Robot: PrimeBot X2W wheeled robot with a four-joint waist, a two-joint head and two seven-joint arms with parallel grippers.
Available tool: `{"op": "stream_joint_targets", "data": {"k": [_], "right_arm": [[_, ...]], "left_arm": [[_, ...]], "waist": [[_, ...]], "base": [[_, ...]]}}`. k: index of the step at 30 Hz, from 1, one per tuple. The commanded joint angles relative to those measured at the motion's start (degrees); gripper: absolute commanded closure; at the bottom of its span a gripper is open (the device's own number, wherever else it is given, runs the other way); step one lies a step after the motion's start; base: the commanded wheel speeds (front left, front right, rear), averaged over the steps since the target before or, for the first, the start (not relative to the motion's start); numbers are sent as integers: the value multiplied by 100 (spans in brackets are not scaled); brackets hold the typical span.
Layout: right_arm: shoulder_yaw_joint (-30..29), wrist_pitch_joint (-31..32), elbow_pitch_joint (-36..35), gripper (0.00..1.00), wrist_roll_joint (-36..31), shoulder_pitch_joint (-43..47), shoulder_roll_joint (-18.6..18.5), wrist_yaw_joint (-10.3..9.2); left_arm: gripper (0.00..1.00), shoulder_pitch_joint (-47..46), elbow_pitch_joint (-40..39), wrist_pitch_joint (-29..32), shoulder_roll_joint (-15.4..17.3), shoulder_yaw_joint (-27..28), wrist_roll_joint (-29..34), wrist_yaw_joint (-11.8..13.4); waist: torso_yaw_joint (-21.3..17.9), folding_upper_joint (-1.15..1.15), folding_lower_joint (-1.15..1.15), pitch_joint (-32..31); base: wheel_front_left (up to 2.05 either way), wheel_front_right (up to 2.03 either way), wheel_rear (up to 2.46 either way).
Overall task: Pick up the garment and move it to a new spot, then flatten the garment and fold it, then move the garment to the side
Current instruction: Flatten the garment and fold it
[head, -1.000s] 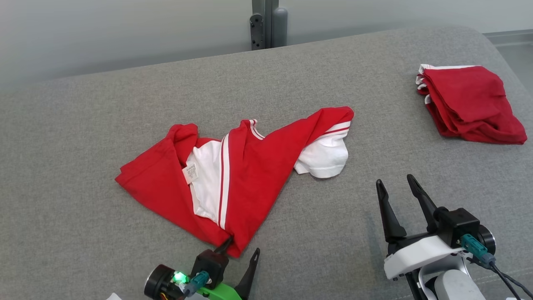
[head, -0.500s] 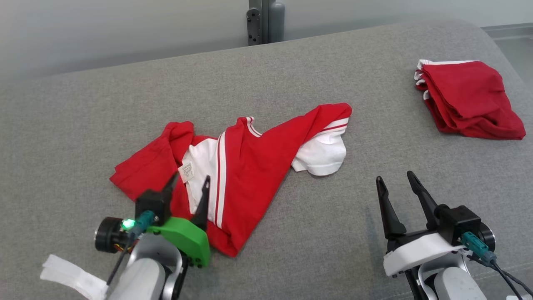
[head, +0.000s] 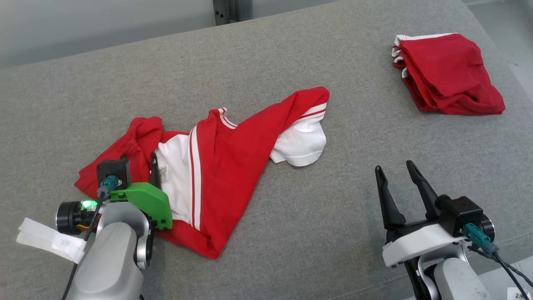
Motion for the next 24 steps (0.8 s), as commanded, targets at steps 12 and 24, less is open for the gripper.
{"op": "stream_joint_targets", "data": {"k": [12, 24], "right_arm": [[-110, -18, -28, 0, -18, 76, -9, -9], [-70, -18, 47, 0, -87, 163, -10, -9]], "left_arm": [[100, 136, -52, -500, -114, -78, -134, -129], [38, 824, -608, -759, 29, 263, -446, 103]], "waist": [[437, 0, 0, -146], [968, 0, 0, -436]], "base": [[0, 0, 0], [0, 0, 0]]}}
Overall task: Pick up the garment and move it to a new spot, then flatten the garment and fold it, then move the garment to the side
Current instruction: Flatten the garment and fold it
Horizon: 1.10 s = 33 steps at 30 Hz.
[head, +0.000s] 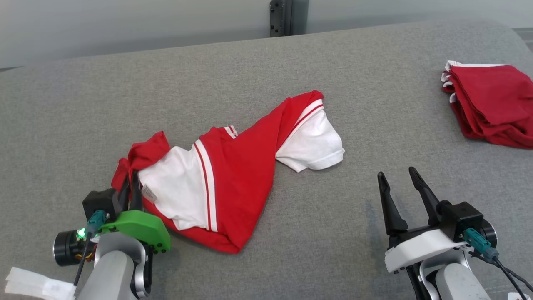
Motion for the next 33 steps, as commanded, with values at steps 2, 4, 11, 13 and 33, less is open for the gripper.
{"op": "stream_joint_targets", "data": {"k": [2, 4, 11, 13, 33], "right_arm": [[-3, -18, 17, 0, -40, 79, -13, -9], [-8, -18, 25, 0, -53, 101, -12, -9], [14, -18, 35, 0, -63, 145, -13, -9], [18, -18, 40, 0, -65, 158, -13, -9], [108, -18, 93, 0, -49, 72, -11, -9]], "left_arm": [[47, 237, -97, -63, 45, 78, -115, 63], [56, 393, -189, -92, 62, 144, -144, 110], [70, 1181, -633, -184, 81, 466, -389, 382], [35, 1363, -701, -169, 77, 499, -454, 402], [0, 1639, -1387, 200, 50, 476, -633, 553]], "waist": [[165, 0, 0, -142], [203, 0, 0, -165], [281, 0, 0, -229], [296, 0, 0, -239], [37, 0, 0, -221]], "base": [[0, 0, 0], [0, 0, 0], [0, 0, 0], [0, 0, 0], [0, 0, 0]]}}
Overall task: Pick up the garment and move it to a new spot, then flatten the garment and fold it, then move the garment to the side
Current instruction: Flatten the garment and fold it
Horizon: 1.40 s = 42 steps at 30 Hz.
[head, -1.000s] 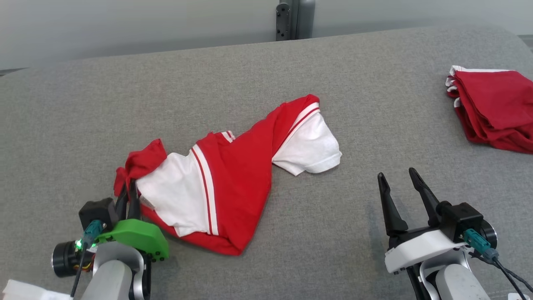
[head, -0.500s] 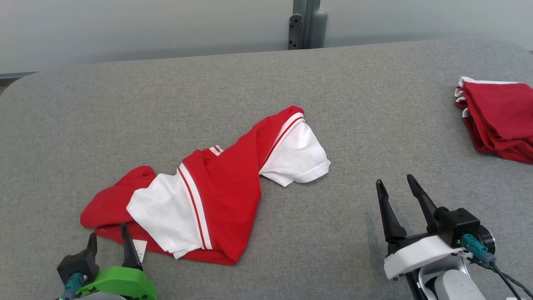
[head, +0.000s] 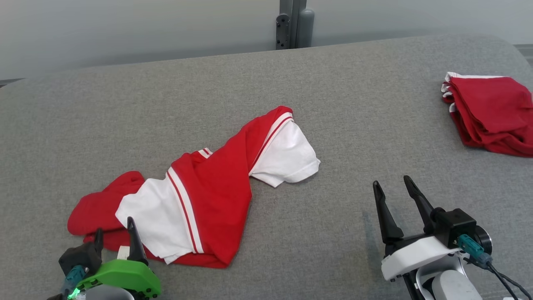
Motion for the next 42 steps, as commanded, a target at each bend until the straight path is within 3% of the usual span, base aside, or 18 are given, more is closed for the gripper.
{"op": "stream_joint_targets", "data": {"k": [1, 8, 16, 18, 20, 21, 23, 33, 42], "right_arm": [[-12, -18, -6, 0, -19, -52, -10, -9], [-48, -18, -42, 0, -20, -92, -10, -9], [-38, -18, -49, 0, 1, -159, -10, -9], [-35, -18, -50, 0, 4, -191, -10, -9], [-49, -18, -56, 0, 1, -212, -10, -9], [-57, -18, -60, 0, -4, -214, -10, -9], [-66, -18, -62, 0, -10, -218, -10, -9], [-87, -17, -88, 0, -5, -277, -10, -9], [25, -17, -107, 0, 41, -440, -10, -9]], "left_arm": [[0, 49, -26, 48, 3, 21, -71, 36], [0, 231, -132, 190, -63, 99, -207, 170], [0, -44, -122, 303, -104, 238, -459, 157], [23, -182, 3, 269, -90, 274, -493, 134], [53, -314, 116, 195, -67, 308, -488, 130], [62, -379, 170, 160, -74, 319, -499, 117], [100, -512, 289, 101, -76, 325, -499, 100], [100, -1381, 576, -157, 163, 166, -117, 1], [100, -2669, 919, 74, 323, -243, 288, -125]], "waist": [[-97, 0, 0, 60], [-254, 0, 0, 161], [-350, 0, 0, 276], [-387, 0, 0, 306], [-421, 0, 0, 330], [-438, 0, 0, 339], [-473, 0, 0, 358], [-623, 0, 0, 481], [-920, 0, 0, 739]], "base": [[0, 0, 0], [0, 0, 0], [0, 0, 0], [0, 0, 0], [0, 0, 0], [0, 0, 0], [0, 0, 0], [0, 0, 0], [0, 0, 0]]}}
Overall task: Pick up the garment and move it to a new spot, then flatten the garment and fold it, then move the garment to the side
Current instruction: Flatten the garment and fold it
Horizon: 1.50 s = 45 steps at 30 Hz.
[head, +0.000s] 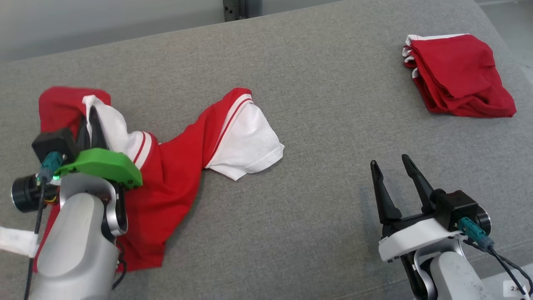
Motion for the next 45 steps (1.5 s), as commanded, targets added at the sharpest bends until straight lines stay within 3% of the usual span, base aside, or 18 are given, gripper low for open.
{"op": "stream_joint_targets", "data": {"k": [1, 4, 5, 6, 7, 16, 21, 28, 35, 45], "right_arm": [[9, -17, -19, 0, 32, -92, -13, -9], [18, -17, -10, 0, 52, -127, -12, -9], [27, -17, -3, 0, 68, -138, -12, -9], [18, -17, -1, 0, 87, -149, -12, -9], [7, -17, 0, 0, 93, -154, -12, -9], [-128, -17, -27, 0, 73, 13, -10, -9], [-124, -17, -5, 0, 37, 92, -12, -9], [-102, -17, 32, 0, 8, 205, -13, -9], [-47, -17, 48, 0, -22, 245, -13, -9], [-12, -17, 88, 0, -38, 238, -13, -9]], "left_arm": [[100, -261, 121, 18, 14, -46, 55, -39], [100, -583, 461, 41, -46, -140, 101, -104], [71, -670, 590, 29, -48, -167, 120, -127], [12, -757, 710, -19, -55, -180, 128, -146], [0, -820, 808, -66, -65, -198, 133, -169], [0, -734, 1120, -455, -244, -204, 60, -390], [0, -290, 806, -527, -259, -164, 31, -450], [0, 702, 206, -533, -253, -88, -110, -344], [0, 1432, -164, -285, -420, -35, -485, -396], [0, 1715, -237, 7, -556, 101, -886, -409]], "waist": [[-172, 0, 0, 132], [-319, 0, 0, 201], [-372, 0, 0, 219], [-415, 0, 0, 230], [-452, 0, 0, 235], [-271, 0, 0, 40], [38, 0, 0, -161], [296, 0, 0, -330], [333, 0, 0, -355], [200, 0, 0, -358]], "base": [[0, 0, 0], [0, 0, 0], [0, 0, 0], [0, 0, 0], [0, 0, 0], [0, 0, 0], [0, 0, 0], [0, 0, 0], [0, 0, 0], [0, 0, 0]]}}
